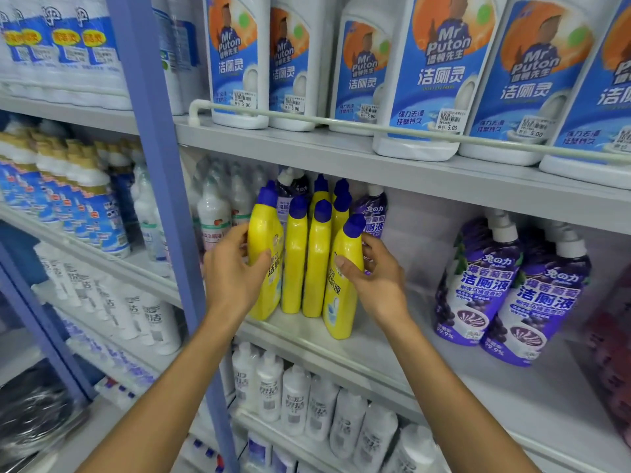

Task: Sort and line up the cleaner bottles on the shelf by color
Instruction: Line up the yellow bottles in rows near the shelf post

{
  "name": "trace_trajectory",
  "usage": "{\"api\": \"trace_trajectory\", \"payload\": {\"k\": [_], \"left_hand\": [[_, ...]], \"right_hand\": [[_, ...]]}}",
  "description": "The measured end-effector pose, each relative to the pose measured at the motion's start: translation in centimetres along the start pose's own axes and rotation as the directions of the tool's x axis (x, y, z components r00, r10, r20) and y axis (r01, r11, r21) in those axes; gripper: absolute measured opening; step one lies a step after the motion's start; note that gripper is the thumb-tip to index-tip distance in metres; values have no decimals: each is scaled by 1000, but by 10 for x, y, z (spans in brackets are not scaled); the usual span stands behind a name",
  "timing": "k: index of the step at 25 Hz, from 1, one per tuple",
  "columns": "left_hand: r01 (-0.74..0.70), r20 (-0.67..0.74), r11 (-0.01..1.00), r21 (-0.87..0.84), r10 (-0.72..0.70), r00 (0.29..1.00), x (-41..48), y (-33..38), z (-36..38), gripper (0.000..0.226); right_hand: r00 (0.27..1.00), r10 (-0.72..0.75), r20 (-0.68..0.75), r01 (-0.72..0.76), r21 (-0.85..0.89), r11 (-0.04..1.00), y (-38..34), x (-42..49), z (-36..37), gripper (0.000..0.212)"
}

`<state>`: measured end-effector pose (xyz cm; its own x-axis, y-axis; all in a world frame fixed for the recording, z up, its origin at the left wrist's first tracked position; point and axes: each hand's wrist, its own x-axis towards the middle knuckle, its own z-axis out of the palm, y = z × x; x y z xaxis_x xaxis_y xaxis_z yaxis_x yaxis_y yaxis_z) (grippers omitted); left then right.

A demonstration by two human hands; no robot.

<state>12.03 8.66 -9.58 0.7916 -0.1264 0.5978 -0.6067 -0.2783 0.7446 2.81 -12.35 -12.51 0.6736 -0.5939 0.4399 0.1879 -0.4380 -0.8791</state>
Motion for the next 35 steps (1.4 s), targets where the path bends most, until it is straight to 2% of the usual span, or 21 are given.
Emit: {"api": "trace_trajectory", "payload": {"k": [3, 8, 12, 18, 22, 25, 28, 32, 35], "left_hand": [[4, 41, 1000, 26, -5, 999, 9, -19, 17, 29], [21, 88, 999, -29, -18, 996, 17, -42, 30, 40], [19, 137, 997, -81, -8, 991, 20, -40, 39, 44], [1, 155, 999, -52, 8, 988, 23, -36, 69, 41], [37, 162, 994, -100, -20, 987, 25, -40, 73, 43], [113, 198, 975, -189, -75, 977, 25, -40, 69, 38], [162, 214, 944, -288, -102, 972, 38, -40, 65, 19], [169, 92, 875, -453, -143, 985, 76, -39, 68, 23], [184, 46, 838, -513, -188, 981, 118, -22, 73, 18]], "right_hand": [[999, 17, -28, -18, -24, 1000, -3, 1, 2, 57], [996, 36, -79, -40, -54, 998, -1, 4, 7, 59], [991, 30, -132, -46, -113, 993, 1, 12, 5, 61], [983, 4, -185, -36, -167, 985, 7, 24, -7, 61], [981, -2, -191, -28, -152, 988, 11, 24, -11, 58], [986, 14, -168, -34, -118, 992, 10, 23, -10, 57], [989, 78, -122, -80, -15, 997, 9, 29, -23, 51], [964, 147, -222, -87, 261, 961, 8, 57, -43, 33], [960, 135, -243, -68, 267, 961, -2, 93, -47, 34]]}}
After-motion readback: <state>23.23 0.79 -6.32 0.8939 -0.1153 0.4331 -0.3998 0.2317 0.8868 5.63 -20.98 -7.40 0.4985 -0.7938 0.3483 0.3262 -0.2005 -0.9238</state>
